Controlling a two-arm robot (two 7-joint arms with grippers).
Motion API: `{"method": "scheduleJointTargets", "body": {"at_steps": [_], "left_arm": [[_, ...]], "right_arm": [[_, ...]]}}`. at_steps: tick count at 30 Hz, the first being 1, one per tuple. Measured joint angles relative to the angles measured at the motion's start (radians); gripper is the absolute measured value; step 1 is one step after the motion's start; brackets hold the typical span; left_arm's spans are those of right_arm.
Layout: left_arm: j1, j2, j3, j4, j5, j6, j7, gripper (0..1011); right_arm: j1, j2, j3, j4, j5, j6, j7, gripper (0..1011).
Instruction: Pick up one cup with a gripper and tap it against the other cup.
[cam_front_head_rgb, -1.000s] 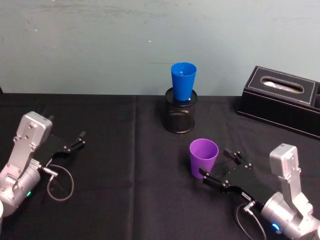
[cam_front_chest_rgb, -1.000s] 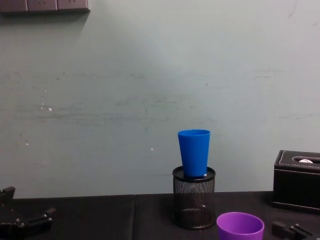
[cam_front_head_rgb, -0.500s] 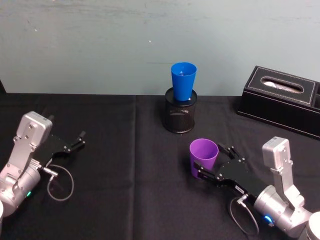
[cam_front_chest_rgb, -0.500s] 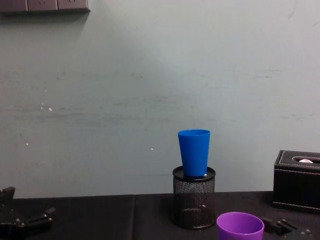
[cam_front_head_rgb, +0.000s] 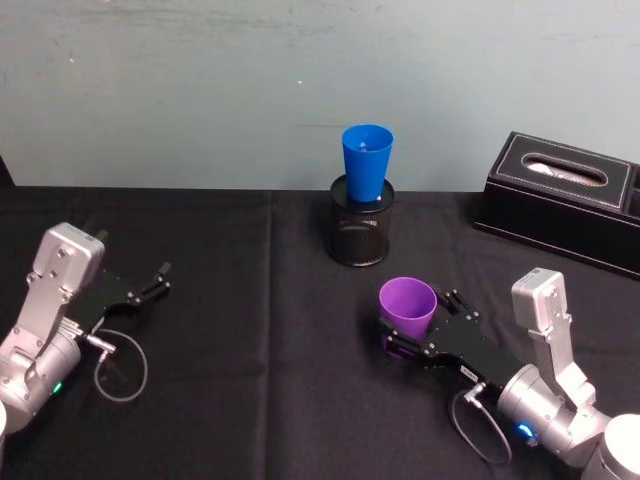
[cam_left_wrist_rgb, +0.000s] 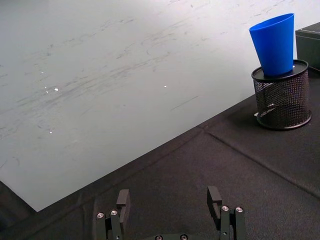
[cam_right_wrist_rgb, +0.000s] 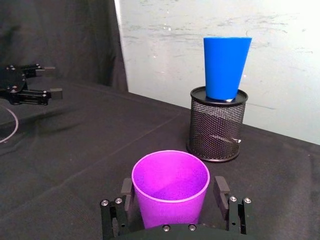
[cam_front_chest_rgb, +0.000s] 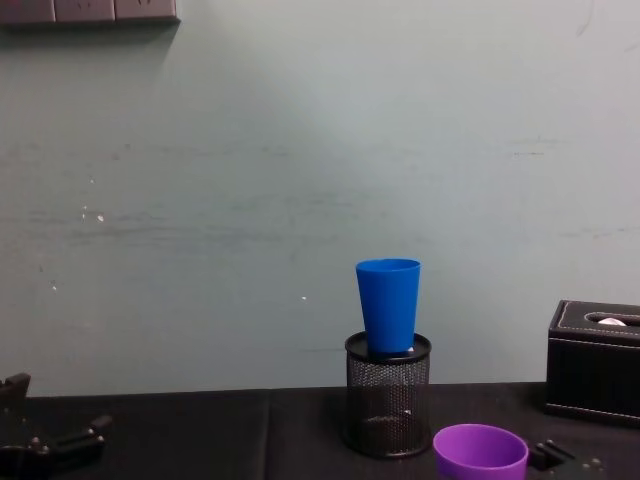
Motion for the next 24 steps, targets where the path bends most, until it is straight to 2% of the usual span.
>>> {"method": "scheduleJointTargets", "body": {"at_steps": [24], "left_arm": [[0.000, 0.000, 0.000, 0.000, 0.000, 0.000, 0.000, 1011]], "right_arm": [[0.041, -0.021, -0.011, 0.049, -0.012, -0.015, 0.005, 1003]]}}
